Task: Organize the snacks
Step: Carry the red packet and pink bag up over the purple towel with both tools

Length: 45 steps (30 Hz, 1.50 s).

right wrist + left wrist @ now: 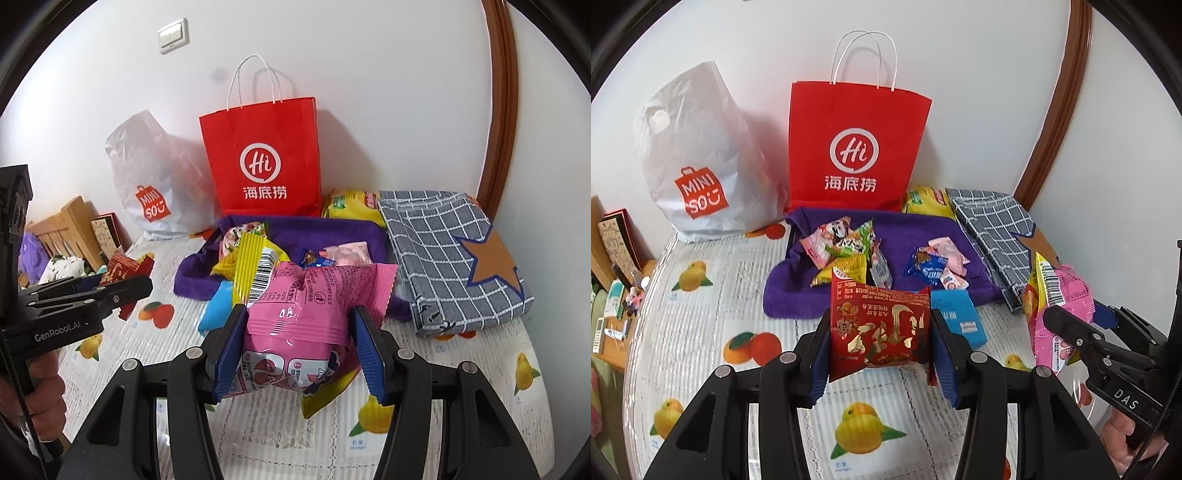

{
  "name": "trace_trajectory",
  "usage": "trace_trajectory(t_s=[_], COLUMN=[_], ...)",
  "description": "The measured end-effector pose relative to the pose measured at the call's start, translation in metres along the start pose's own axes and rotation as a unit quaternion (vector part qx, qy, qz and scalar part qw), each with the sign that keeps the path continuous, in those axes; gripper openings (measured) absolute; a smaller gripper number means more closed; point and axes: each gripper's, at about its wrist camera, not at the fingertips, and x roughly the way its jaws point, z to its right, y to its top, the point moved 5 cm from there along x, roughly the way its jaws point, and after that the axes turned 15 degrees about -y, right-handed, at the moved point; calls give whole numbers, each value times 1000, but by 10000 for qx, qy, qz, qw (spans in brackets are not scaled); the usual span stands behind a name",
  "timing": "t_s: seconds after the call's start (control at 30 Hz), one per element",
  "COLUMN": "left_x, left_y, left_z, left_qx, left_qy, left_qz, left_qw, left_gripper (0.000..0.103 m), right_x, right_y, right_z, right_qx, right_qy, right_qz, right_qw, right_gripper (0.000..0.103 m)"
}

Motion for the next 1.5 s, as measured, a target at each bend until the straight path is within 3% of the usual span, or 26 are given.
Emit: trace_trajectory(t_s=[0.53, 1.5], left_x=[11, 56], left_y=[38, 76], left_z=[-15, -54], left_qx=[33, -110], left_qy=[-27, 1], left_qz=[177, 178], left_qw=[9998, 9998], left_gripper=[46, 46], right_x=[33, 99], right_y=[38, 88], right_z=[-13, -8], right_qx=[-115, 23], right_qy=[-34, -130], right_qz=[64, 45], right_qw=[9999, 9999], right_gripper=[56, 56])
